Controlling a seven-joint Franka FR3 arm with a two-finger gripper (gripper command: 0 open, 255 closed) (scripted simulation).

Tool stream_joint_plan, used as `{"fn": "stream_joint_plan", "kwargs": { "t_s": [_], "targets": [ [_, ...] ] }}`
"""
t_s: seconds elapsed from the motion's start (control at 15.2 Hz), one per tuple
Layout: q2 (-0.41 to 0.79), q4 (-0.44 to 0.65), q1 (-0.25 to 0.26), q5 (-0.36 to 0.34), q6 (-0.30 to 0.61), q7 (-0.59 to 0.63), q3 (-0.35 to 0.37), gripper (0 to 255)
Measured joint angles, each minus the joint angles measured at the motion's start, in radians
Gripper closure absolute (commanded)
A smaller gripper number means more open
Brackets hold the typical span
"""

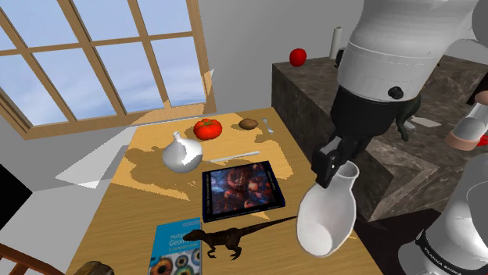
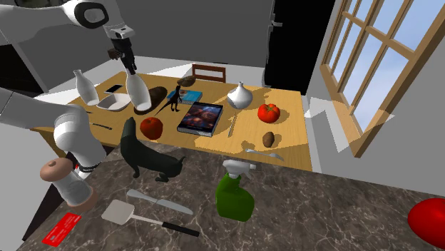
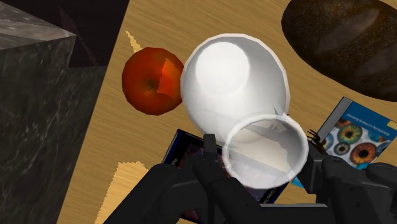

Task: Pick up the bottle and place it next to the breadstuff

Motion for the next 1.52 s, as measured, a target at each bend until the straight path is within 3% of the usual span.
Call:
{"fn": "stream_joint_plan", "kwargs": {
  "t_s": [1.52],
  "targets": [
    [-0.007,-0.304,0.031,0.072,0.299,-0.007,0.082,255]
  ]
}}
